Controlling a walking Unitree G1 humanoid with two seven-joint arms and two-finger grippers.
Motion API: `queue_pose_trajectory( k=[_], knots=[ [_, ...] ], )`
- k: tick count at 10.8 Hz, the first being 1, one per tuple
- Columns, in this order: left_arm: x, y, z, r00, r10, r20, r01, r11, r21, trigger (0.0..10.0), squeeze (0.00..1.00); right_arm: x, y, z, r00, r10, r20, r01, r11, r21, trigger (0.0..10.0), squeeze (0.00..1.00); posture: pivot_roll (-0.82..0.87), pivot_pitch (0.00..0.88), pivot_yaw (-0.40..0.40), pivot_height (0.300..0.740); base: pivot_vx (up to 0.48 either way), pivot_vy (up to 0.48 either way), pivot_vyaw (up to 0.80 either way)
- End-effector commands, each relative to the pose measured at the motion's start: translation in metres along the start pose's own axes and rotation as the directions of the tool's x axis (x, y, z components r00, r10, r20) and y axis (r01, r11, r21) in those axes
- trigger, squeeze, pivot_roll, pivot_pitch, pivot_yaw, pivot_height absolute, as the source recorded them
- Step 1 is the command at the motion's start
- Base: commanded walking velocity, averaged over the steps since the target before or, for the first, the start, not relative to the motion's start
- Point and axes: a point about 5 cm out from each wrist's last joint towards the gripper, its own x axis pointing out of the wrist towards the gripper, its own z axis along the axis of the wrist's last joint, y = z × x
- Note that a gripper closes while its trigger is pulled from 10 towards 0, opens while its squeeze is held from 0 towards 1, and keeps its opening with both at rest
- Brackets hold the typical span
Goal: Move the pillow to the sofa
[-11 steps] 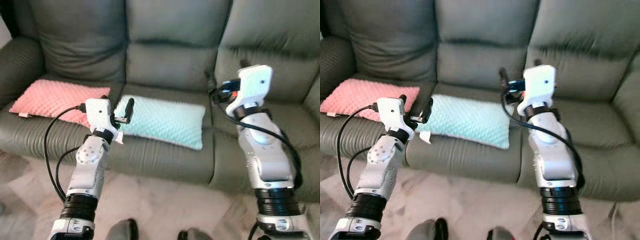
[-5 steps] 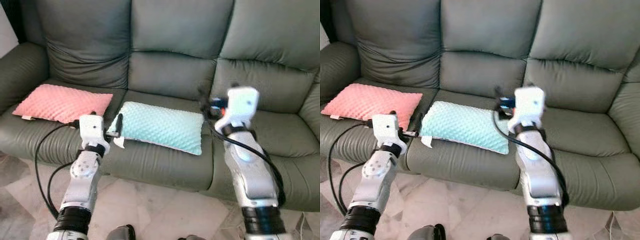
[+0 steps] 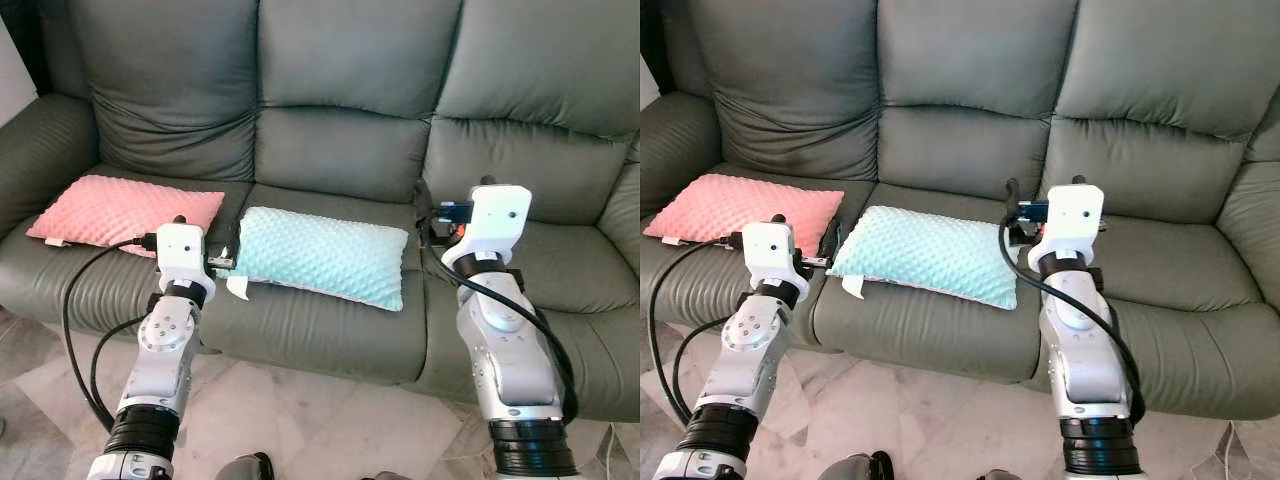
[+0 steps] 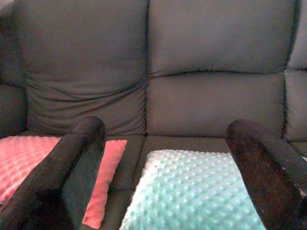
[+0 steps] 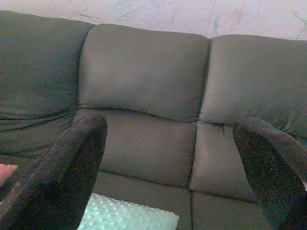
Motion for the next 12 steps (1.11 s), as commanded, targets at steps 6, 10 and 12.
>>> queue_pose_trajectory(
  k=[6, 10, 12],
  knots=[
    [-0.0068, 0.0038, -0.0112, 0.999, 0.02, -0.035, -0.019, 1.0, 0.014, 10.0, 0.0, -0.001, -0.0015, -0.0001, 1.0, -0.001, 0.001, 0.001, 1.0, 0.028, 10.0, 0.0, -0.1, 0.114, 0.009, 0.74, 0.0, 0.0, 0.0],
    [-0.0074, 0.0013, -0.0116, 0.999, 0.0, -0.04, 0.001, 1.0, 0.015, 10.0, 0.0, -0.0014, -0.0016, -0.0004, 1.0, -0.009, -0.005, 0.009, 0.999, 0.038, 10.0, 0.0, -0.1, 0.125, 0.011, 0.74, 0.0, 0.0, 0.0],
    [-0.0083, -0.0001, -0.0132, 0.998, -0.018, -0.052, 0.019, 1.0, 0.01, 10.0, 0.0, -0.0011, -0.0027, -0.0008, 1.0, -0.019, -0.007, 0.019, 0.999, 0.046, 10.0, 0.0, -0.1, 0.128, 0.012, 0.74, 0.0, 0.0, 0.0]
  ],
)
